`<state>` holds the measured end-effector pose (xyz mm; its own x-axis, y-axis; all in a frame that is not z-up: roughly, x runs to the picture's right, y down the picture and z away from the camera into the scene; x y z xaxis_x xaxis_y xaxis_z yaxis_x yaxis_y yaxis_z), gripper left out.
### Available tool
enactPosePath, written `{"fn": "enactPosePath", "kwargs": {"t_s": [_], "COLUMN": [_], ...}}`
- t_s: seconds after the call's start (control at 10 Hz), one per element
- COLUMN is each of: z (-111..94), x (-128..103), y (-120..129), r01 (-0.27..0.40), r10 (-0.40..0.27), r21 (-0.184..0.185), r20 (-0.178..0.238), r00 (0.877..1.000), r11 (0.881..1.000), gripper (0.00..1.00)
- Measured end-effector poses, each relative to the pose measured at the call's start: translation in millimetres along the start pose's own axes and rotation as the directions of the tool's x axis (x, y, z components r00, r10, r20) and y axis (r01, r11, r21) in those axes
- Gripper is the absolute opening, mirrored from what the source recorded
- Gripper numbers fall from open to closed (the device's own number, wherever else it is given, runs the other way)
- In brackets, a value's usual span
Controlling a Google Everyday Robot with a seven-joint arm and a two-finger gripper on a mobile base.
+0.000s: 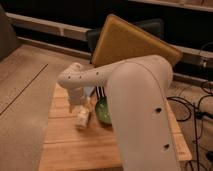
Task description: Place the bottle in the ceramic bowl
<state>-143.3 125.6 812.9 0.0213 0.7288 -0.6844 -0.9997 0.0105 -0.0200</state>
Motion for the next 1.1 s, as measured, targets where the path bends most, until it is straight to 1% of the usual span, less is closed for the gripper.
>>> {"fn": "enactPosePath", "kwargs": {"t_s": [0.2,0.5,0.6,0.7,0.8,0.9,1.0,1.1], "z": [16,39,42,51,56,58,59,60], "x": [-1,1,1,2,2,0,-1,-3], "y": [1,-2,-3,-6,-8,-8,-7,-9], "r01": [-0.019,-0.030,-0.034,-0.043,-0.046,-0.043,-0.041,-0.042], "r10": [0.019,0.029,0.033,0.042,0.044,0.039,0.036,0.035], "r21": [-0.011,-0.008,-0.008,-0.009,-0.011,-0.020,-0.032,-0.043], "r20": [-0.033,-0.095,-0.107,-0.132,-0.148,-0.152,-0.153,-0.156], "r00": [0.999,0.995,0.994,0.990,0.988,0.988,0.988,0.987], "r11": [1.000,1.000,0.999,0.999,0.999,0.999,0.999,0.998], "gripper": [0.65,0.65,0.65,0.65,0.62,0.54,0.45,0.31]}}
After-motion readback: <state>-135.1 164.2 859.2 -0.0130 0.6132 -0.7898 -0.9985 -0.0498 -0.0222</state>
